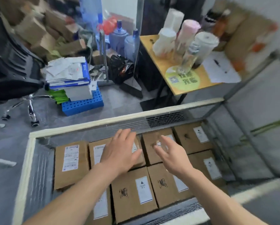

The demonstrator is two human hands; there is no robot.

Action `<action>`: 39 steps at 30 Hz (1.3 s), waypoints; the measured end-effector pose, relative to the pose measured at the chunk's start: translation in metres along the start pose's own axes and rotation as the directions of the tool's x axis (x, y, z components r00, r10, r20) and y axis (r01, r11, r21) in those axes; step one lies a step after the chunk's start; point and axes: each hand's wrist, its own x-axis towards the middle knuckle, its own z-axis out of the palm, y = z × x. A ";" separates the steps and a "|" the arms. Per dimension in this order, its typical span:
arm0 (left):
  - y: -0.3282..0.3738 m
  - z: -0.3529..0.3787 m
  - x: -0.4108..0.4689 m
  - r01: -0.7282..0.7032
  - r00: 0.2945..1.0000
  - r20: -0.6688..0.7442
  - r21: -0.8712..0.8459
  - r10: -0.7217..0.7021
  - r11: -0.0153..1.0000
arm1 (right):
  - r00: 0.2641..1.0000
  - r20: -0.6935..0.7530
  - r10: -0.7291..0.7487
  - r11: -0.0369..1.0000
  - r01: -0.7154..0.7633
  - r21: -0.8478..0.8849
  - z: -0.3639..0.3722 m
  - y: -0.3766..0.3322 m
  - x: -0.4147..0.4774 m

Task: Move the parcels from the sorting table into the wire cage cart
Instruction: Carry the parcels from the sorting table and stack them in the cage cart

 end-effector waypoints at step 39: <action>0.509 0.052 -0.322 -0.916 0.391 0.136 0.159 0.910 0.370 | 0.375 -0.703 0.605 0.716 -0.642 0.274 -0.170 0.224 -0.628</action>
